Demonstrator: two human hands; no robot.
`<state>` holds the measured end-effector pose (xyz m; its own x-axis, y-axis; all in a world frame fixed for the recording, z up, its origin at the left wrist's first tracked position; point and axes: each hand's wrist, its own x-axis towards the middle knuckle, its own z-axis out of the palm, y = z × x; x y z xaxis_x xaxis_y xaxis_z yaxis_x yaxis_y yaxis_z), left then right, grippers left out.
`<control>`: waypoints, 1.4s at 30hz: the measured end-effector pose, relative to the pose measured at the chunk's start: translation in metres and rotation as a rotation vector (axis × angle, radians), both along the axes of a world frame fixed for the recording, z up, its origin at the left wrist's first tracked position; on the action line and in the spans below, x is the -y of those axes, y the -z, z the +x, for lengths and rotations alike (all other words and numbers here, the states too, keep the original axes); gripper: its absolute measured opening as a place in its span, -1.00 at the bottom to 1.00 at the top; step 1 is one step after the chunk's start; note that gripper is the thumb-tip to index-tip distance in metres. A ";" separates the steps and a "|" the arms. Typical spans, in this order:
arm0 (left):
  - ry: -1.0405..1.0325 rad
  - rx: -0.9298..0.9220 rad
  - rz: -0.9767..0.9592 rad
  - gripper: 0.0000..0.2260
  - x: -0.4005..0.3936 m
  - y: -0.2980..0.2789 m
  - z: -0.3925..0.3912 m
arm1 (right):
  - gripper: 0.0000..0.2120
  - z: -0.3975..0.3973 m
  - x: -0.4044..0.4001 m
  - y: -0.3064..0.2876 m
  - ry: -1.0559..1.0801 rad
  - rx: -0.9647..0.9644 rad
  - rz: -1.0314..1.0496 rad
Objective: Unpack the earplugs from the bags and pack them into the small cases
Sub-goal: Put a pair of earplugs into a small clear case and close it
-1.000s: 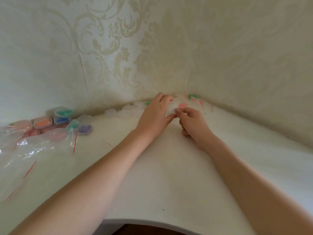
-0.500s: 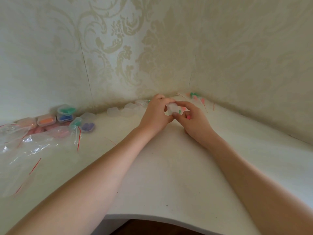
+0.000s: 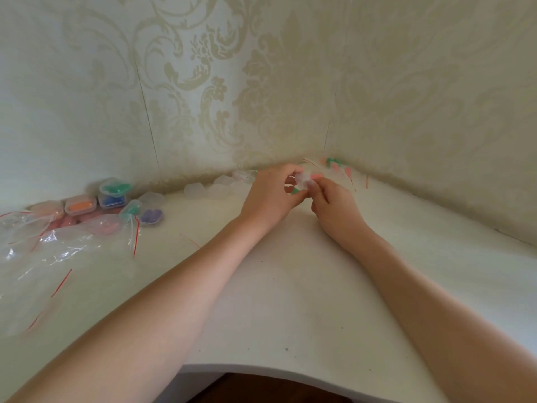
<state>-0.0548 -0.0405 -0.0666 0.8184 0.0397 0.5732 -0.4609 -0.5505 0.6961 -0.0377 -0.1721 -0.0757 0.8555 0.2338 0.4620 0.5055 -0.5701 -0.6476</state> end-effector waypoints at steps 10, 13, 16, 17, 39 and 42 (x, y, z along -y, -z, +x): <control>-0.023 -0.029 0.198 -0.63 0.004 -0.003 -0.005 | -0.62 -0.003 -0.002 -0.002 0.061 -0.049 0.048; 0.008 -0.061 0.096 -0.64 0.008 -0.006 -0.008 | -0.68 0.002 0.002 -0.003 0.100 -0.176 0.212; 0.122 -0.116 -0.159 -0.78 0.014 -0.011 -0.013 | -0.64 0.005 0.006 -0.004 0.108 -0.268 0.393; 0.162 -0.156 -0.260 -0.88 0.014 -0.012 -0.013 | -0.62 0.005 0.006 -0.005 0.107 -0.314 0.443; 0.263 -0.494 -1.004 -0.64 0.013 -0.002 0.000 | -0.86 0.002 0.008 -0.013 0.021 -0.206 0.726; 0.285 -0.502 -0.936 -0.58 0.014 0.000 -0.001 | -0.90 0.001 0.010 -0.015 -0.056 -0.198 0.796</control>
